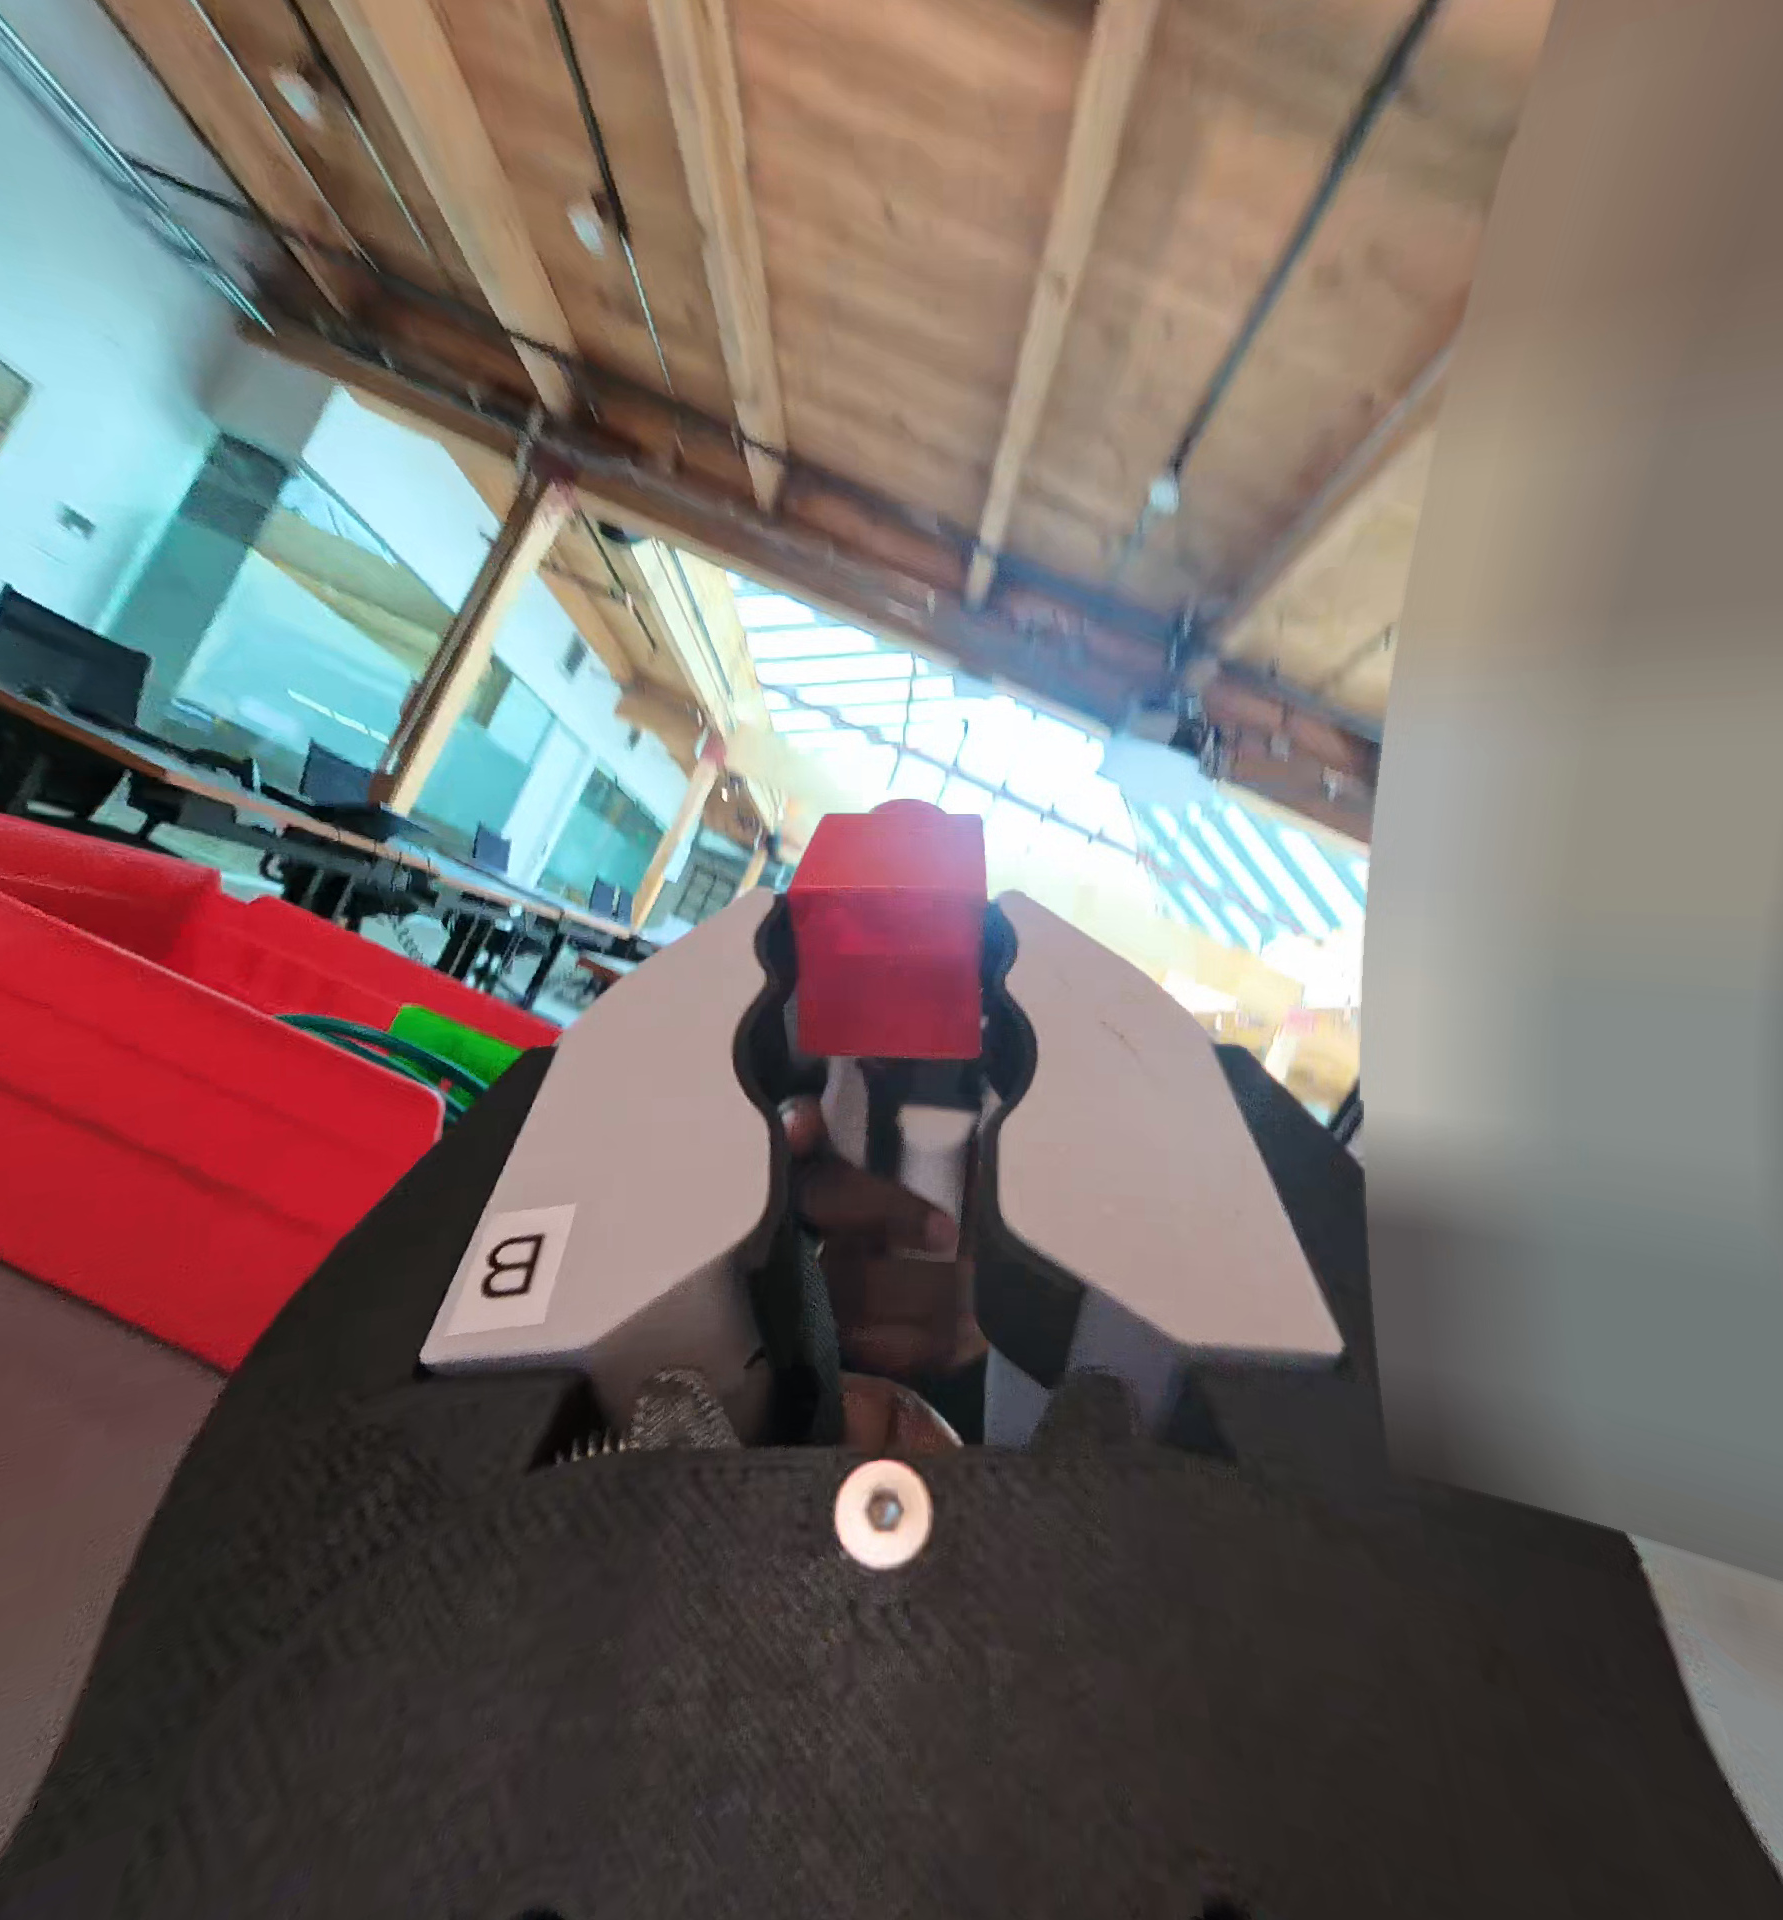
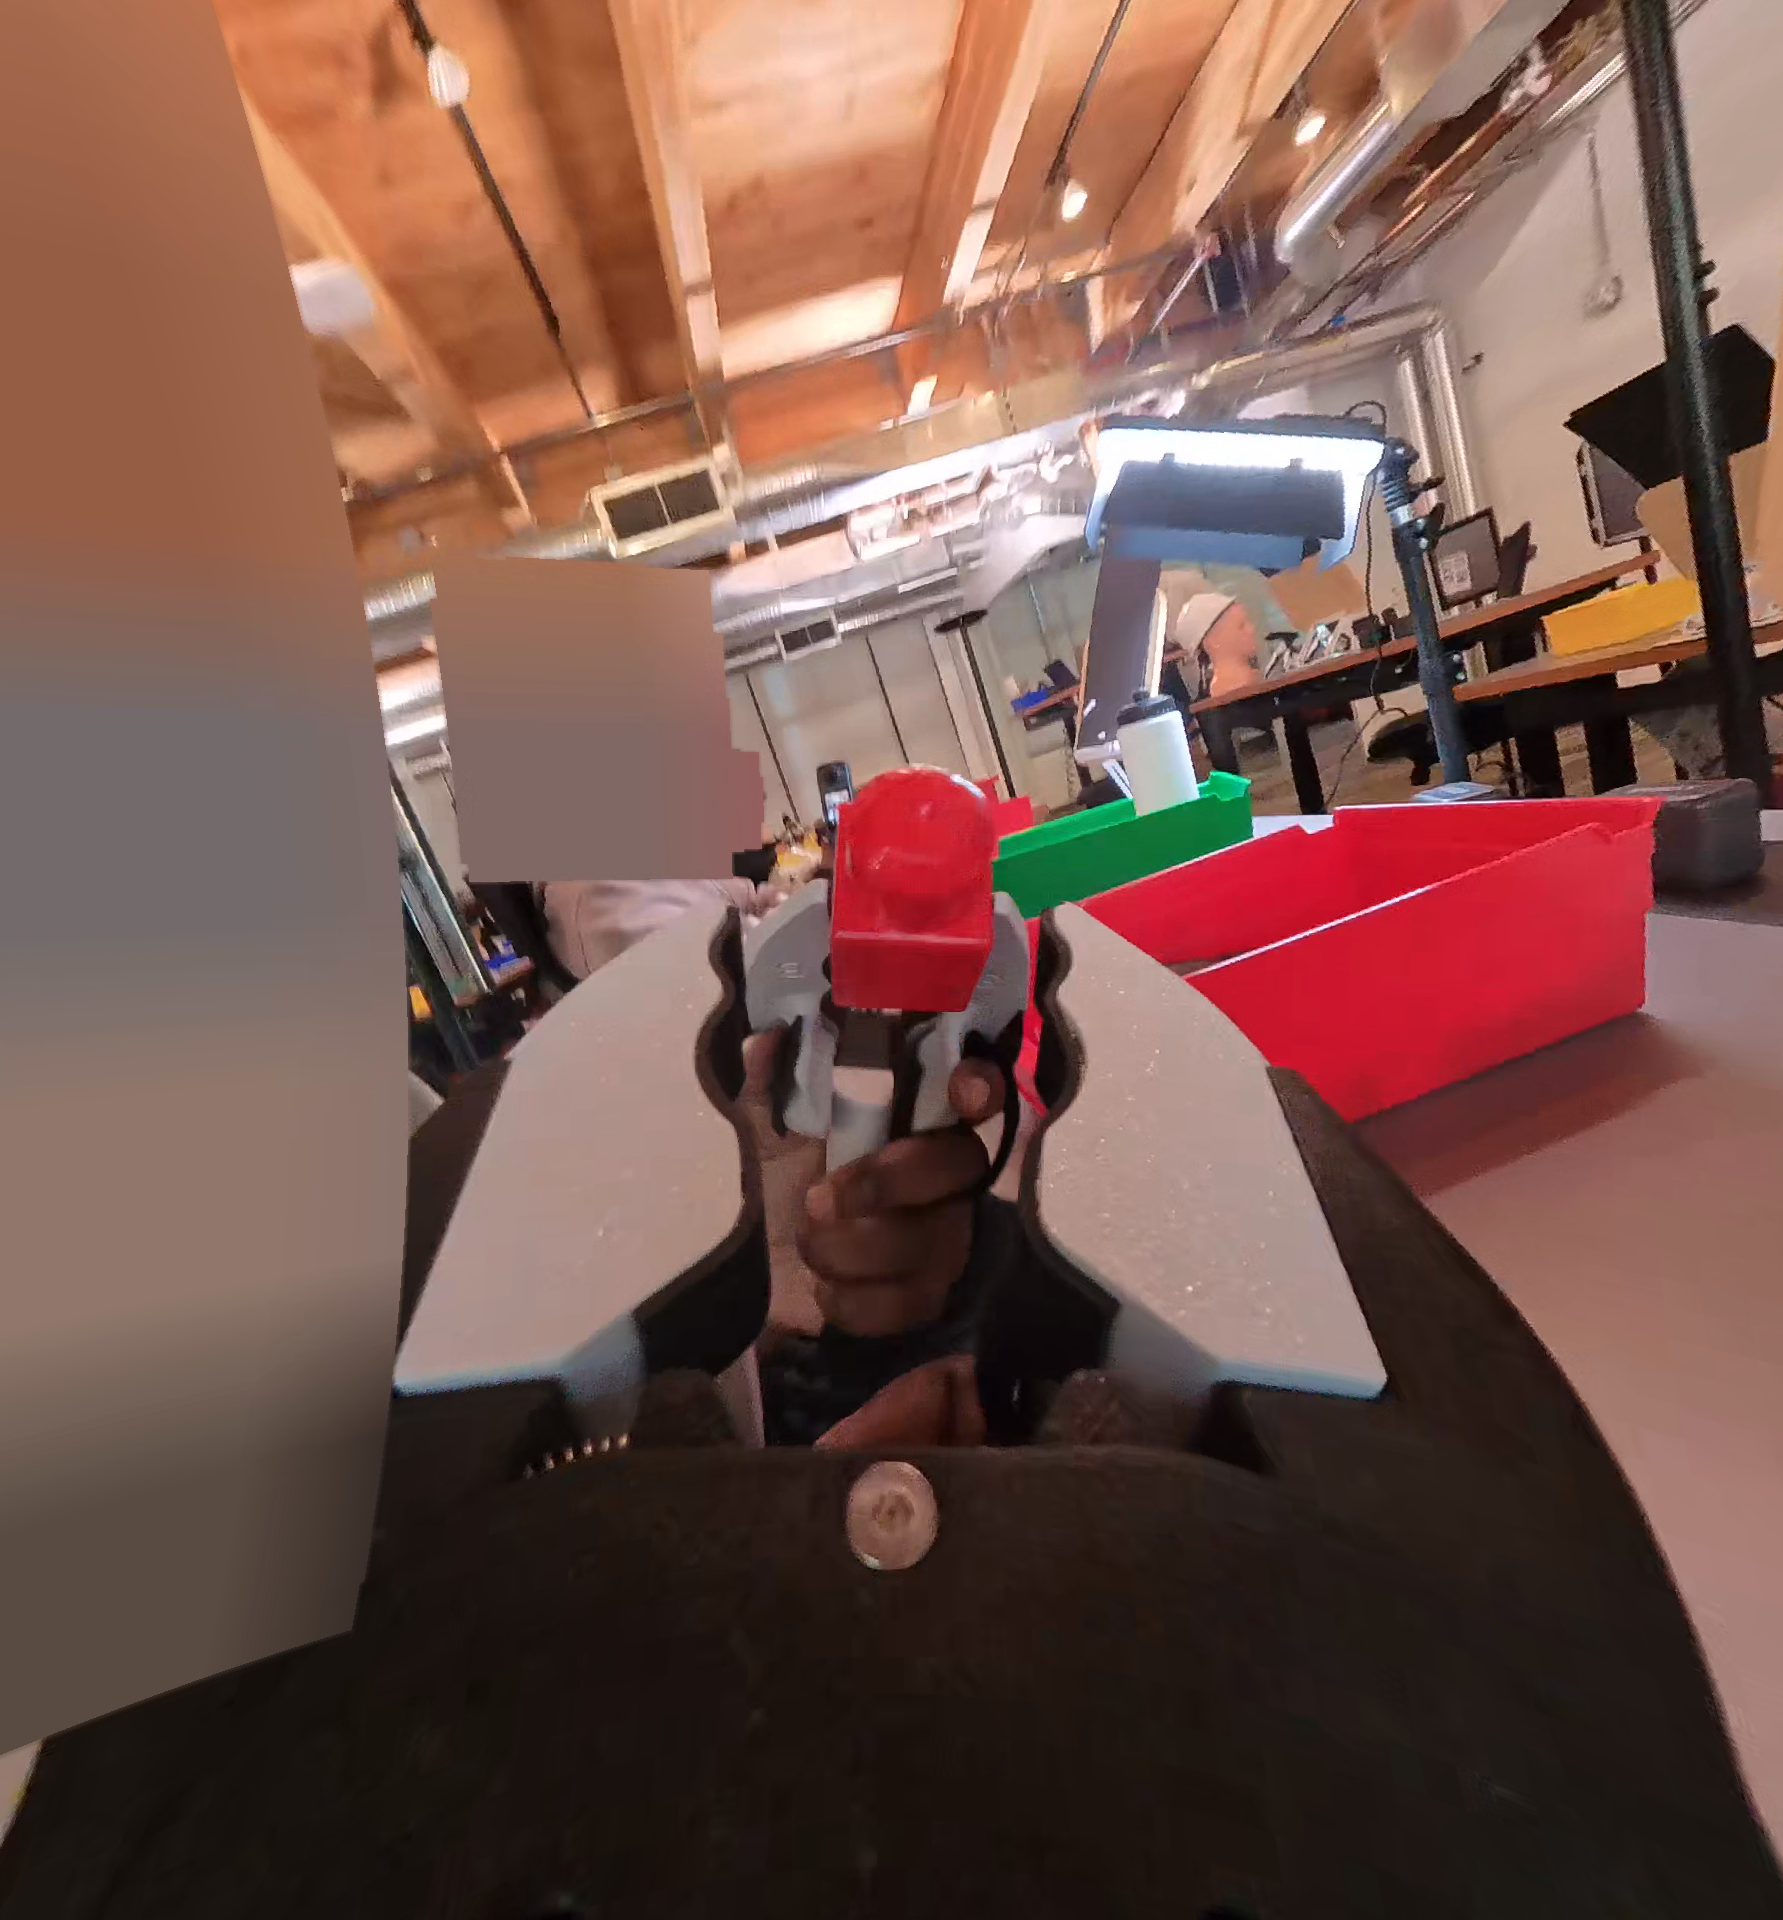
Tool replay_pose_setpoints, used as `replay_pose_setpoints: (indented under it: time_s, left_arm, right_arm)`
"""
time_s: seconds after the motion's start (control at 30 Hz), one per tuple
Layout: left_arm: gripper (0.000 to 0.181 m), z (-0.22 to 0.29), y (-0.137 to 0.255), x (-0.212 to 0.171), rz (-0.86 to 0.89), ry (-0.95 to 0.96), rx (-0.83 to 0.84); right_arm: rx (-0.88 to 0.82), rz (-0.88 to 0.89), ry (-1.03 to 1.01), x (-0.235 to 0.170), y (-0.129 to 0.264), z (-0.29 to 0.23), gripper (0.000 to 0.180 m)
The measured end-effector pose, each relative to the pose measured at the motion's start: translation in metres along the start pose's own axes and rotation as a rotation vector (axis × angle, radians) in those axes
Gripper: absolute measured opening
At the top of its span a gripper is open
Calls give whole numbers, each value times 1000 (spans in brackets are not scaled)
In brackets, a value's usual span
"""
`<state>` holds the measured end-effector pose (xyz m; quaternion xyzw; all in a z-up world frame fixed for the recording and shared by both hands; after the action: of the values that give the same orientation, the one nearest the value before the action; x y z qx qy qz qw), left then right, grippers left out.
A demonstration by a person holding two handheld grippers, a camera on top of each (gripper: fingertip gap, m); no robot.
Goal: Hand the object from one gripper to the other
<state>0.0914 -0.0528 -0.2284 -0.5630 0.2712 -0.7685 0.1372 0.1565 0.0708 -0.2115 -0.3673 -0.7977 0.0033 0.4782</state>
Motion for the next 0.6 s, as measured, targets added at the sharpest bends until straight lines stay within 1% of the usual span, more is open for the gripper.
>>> replay_pose_setpoints:
  time_s: [0.03,0.13,0.17,0.23,0.27,0.43,0.53,0.6]
  left_arm:
    - [34,-1,-1,-2,35,25,16]
    - [34,1,-3,-8,71,53,38]
    - [34,2,-4,-10,67,57,35]
    - [34,4,-7,-12,58,75,15]
    - [35,4,-7,-13,47,74,9]
    - [36,3,-5,-10,-132,59,-86]
    - [37,6,-2,-11,-273,9,-147]
    - [37,9,0,-11,-294,-35,-161]
  right_arm:
    - [3,15,-18,-2,-3,2,55]
    - [-4,27,-32,-8,-10,6,57]
    - [-4,36,-30,-8,-10,6,53]
    - [-9,60,-12,-8,-9,6,33]
    - [-9,48,-6,-7,-7,7,33]
    - [-13,-106,47,-5,1,1,33]
    - [-31,-212,76,-7,3,-3,33]
    - [-45,-243,90,-8,4,-4,33]
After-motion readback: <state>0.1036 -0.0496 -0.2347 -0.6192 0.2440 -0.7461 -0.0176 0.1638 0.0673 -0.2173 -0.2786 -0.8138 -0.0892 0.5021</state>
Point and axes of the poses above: each gripper's, where its closed fingertips meet, y back along the fingers, x out of its top, z = x × y across the jaws, the point moved 7 cm from there along y, back along the fingers, and after that the axes turned 15 degrees about -y, right-handed, at the moved point
